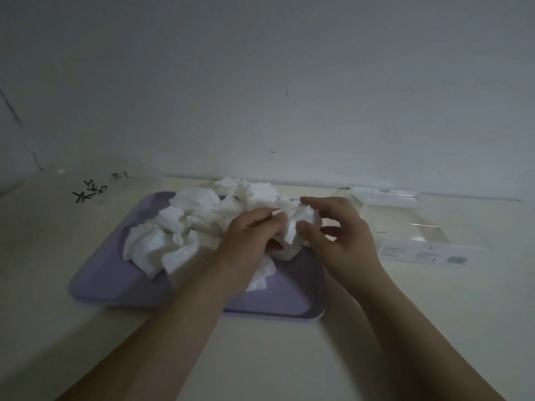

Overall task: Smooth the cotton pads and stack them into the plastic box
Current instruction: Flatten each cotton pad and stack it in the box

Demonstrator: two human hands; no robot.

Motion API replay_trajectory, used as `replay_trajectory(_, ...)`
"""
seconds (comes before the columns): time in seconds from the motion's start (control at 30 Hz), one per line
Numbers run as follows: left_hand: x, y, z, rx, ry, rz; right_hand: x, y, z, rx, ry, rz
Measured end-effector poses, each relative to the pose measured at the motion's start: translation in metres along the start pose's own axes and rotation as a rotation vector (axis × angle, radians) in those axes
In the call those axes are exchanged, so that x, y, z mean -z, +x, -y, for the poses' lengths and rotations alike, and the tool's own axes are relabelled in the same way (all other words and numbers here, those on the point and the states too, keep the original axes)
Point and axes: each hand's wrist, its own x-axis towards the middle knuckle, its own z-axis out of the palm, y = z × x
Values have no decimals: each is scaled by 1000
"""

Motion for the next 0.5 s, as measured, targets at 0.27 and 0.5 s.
replay_trajectory(0.27, 4, -12, -4, 42, -165, 30, -5, -4, 4, 259, -151, 3)
replay_trajectory(0.5, 4, -13, -7, 61, -192, 30, -4, -7, 15, 76, -38, -88)
